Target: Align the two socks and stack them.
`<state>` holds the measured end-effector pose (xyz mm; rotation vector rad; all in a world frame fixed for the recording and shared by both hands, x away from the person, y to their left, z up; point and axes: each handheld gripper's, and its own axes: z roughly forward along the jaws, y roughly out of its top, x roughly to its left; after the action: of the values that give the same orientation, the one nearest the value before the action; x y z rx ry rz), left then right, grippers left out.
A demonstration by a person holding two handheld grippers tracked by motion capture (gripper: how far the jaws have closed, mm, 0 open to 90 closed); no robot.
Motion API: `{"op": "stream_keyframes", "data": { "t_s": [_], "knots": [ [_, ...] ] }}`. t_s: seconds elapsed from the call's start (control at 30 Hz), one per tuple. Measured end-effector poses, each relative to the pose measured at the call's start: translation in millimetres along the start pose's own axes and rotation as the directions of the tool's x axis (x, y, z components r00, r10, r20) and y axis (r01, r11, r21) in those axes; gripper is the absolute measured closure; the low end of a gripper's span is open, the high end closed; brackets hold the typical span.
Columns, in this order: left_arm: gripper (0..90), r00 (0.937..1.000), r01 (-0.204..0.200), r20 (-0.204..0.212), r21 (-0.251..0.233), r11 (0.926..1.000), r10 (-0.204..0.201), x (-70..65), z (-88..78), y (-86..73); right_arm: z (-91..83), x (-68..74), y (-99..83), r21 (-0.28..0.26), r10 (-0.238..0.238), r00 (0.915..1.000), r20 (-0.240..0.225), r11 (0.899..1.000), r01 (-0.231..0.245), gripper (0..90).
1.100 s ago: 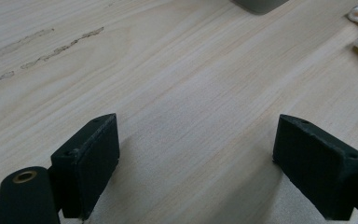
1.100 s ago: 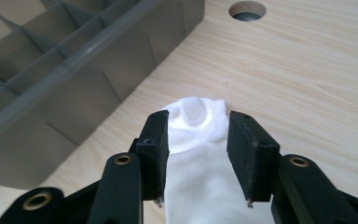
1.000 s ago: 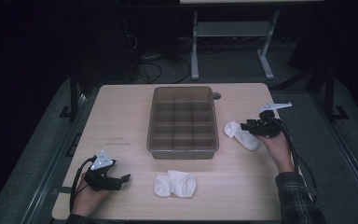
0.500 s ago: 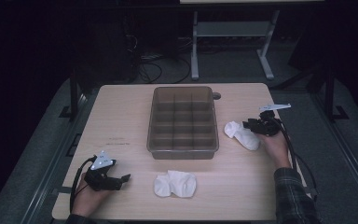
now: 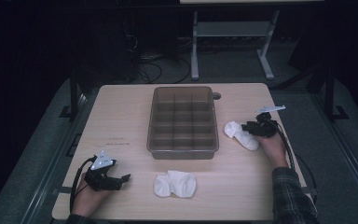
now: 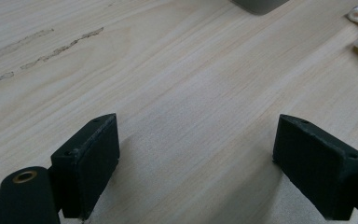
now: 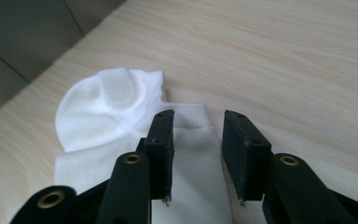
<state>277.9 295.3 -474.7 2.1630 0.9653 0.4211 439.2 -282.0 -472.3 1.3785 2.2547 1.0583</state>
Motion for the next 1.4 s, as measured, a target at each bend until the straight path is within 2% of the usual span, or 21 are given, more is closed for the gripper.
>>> {"op": "stream_keyframes", "data": {
  "t_s": [0.2,0.27,0.57,0.73,0.87,0.97,1.2,1.4],
  "knots": [
    [14.2,1.0,0.0,0.0,0.0,1.0,0.0,0.0,0.0,0.0,2.1,1.0,-1.5,0.016,-0.009,0.9999,0.008,1.0,0.009,64.5],
    [14.2,1.0,0.0,0.0,0.0,1.0,0.0,0.0,0.0,0.0,2.2,1.8,-1.3,0.017,-0.028,0.9995,0.012,0.999,0.028,66.6],
    [14.2,1.0,0.0,0.0,0.0,1.0,0.0,0.0,0.0,0.0,1.9,3.8,-1.6,0.028,-0.026,0.9996,-0.014,0.999,0.026,85.4],
    [14.2,1.0,0.0,0.0,0.0,1.0,0.0,0.0,0.0,0.0,1.2,4.6,-0.8,0.029,-0.015,0.9997,-0.016,0.999,0.016,86.6],
    [14.2,1.0,-0.001,0.0,0.001,1.0,0.001,0.0,0.0,0.1,-6.9,4.4,2.0,-0.008,0.0,0.9998,-0.022,1.0,0.0,86.8],
    [14.2,1.0,-0.001,0.0,0.002,1.0,0.001,0.0,0.1,0.2,-14.6,5.9,4.9,-0.037,-0.008,0.9997,-0.025,0.999,0.007,86.8],
    [14.2,1.0,-0.001,-0.001,0.002,1.0,0.001,-0.2,0.1,0.2,-30.2,12.1,9.0,-0.06,-0.017,0.9995,-0.028,0.998,0.015,86.7],
    [14.2,1.0,-0.001,0.0,0.002,1.0,0.001,-0.2,0.2,0.3,-43.9,18.2,11.3,-0.083,-0.032,0.9983,-0.049,0.996,0.028,86.7]
  ]
}}
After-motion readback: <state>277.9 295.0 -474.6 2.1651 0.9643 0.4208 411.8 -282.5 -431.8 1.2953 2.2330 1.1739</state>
